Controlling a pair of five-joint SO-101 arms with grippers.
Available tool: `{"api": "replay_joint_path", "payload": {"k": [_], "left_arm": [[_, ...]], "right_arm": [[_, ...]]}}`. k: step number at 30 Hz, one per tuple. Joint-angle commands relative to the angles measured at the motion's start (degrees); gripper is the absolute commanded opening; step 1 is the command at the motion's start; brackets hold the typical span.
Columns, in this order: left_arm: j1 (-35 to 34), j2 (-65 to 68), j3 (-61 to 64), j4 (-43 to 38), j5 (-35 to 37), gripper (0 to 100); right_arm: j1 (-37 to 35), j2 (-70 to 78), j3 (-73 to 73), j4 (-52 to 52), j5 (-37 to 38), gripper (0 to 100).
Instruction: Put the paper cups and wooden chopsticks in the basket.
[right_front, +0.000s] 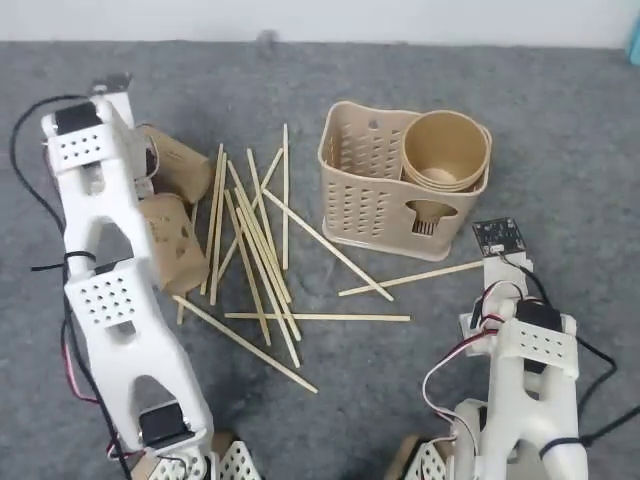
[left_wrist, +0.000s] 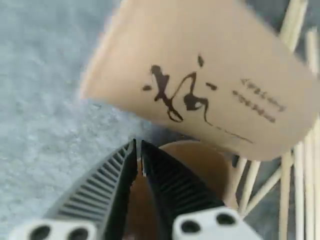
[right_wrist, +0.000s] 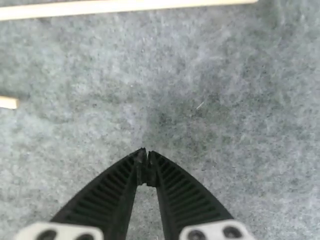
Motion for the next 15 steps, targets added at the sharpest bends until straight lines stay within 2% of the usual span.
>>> {"api": "replay_joint_path", "payload": {"k": [1,7,15], "left_arm": [[0.4,-6.8,5.9,2.0,-0.5,1],[4.5,-18.1,24.7,2.0,-4.7,1],[7.4,-33.5,42.3,2.0,-5.0,1]], "right_arm": [[-0.7,-1.7,-0.3,-0.4,0.5,0.8],[-0.7,-1.7,-0.3,-0.4,0.6,0.8],[-0.7,-1.7,-0.3,-0.4,0.7,0.8]]}}
